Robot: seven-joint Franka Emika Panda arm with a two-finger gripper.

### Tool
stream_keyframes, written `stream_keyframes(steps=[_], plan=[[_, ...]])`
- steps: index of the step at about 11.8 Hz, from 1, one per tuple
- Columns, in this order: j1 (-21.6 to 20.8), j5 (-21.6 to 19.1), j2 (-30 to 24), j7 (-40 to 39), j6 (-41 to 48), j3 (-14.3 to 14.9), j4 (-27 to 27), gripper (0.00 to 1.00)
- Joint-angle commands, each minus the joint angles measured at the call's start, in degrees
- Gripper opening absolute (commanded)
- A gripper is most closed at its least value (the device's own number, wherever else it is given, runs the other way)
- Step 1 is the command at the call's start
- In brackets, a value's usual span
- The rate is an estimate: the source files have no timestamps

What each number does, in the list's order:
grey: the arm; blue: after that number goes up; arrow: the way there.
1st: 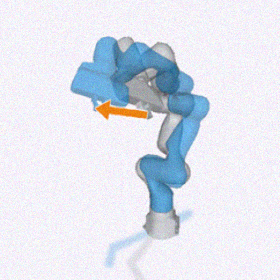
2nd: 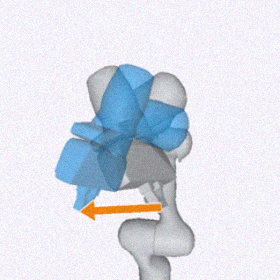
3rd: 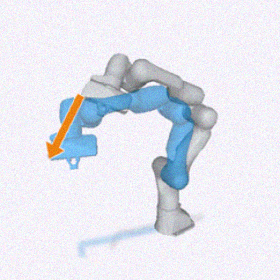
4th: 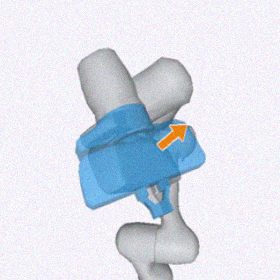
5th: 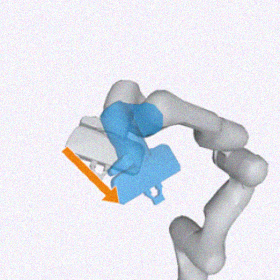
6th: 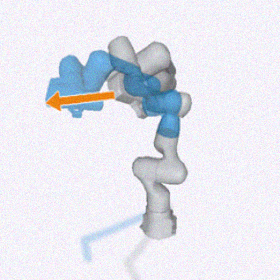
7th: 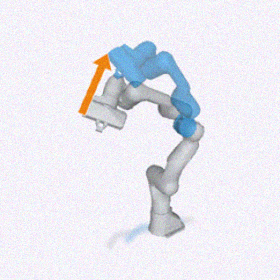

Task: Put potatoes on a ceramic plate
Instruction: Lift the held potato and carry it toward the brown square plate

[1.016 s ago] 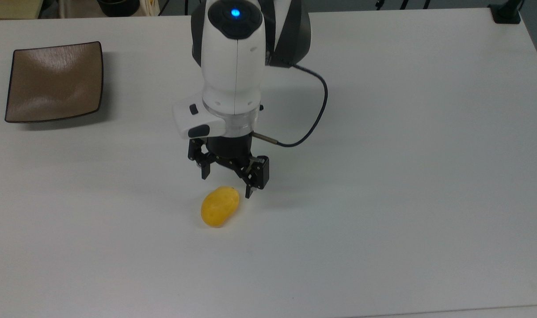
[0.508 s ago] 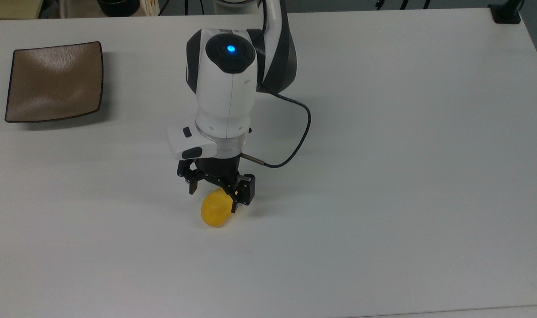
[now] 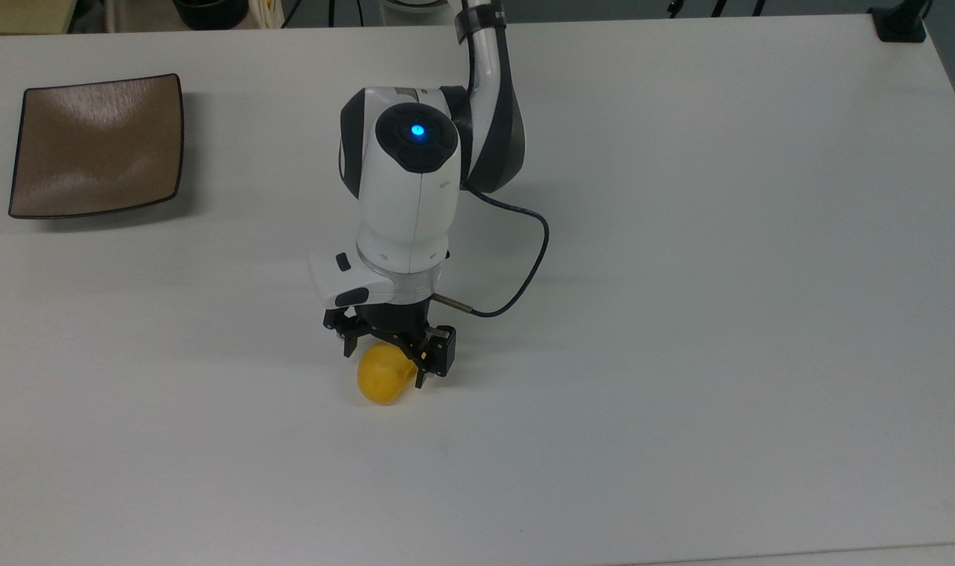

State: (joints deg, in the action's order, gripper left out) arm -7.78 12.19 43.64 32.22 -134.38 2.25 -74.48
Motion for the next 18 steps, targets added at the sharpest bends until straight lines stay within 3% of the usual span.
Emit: stream_keyframes(steps=[1, 2, 3, 5, 7, 8, 11, 13, 15, 18], plan=[[-0.56, 1.17, -0.14, 1.35, -1.76, 0.30, -1.89, 1.00], [-0.65, 1.17, -0.14, 1.35, -1.76, 0.30, -2.42, 0.95], [-0.74, 1.26, -0.14, 1.35, -1.68, 0.21, -2.77, 0.83], [-0.74, 1.08, -0.31, 1.44, -1.68, 0.21, -2.69, 0.39], [-0.65, 0.73, -0.83, 1.44, -1.59, 0.21, -2.77, 0.19], [-0.65, 0.38, -1.80, 1.44, -1.24, 0.12, -2.86, 0.14], [-0.56, 0.03, -6.45, 1.53, -0.71, 0.12, -5.05, 0.13], [-0.39, -0.06, -13.02, 1.44, -0.19, 0.12, -9.43, 0.14], [-0.13, -0.93, -19.18, 1.35, 7.07, 0.12, -10.51, 0.15], [1.54, -7.16, -29.28, -4.15, 17.54, 0.12, -12.34, 0.15]])
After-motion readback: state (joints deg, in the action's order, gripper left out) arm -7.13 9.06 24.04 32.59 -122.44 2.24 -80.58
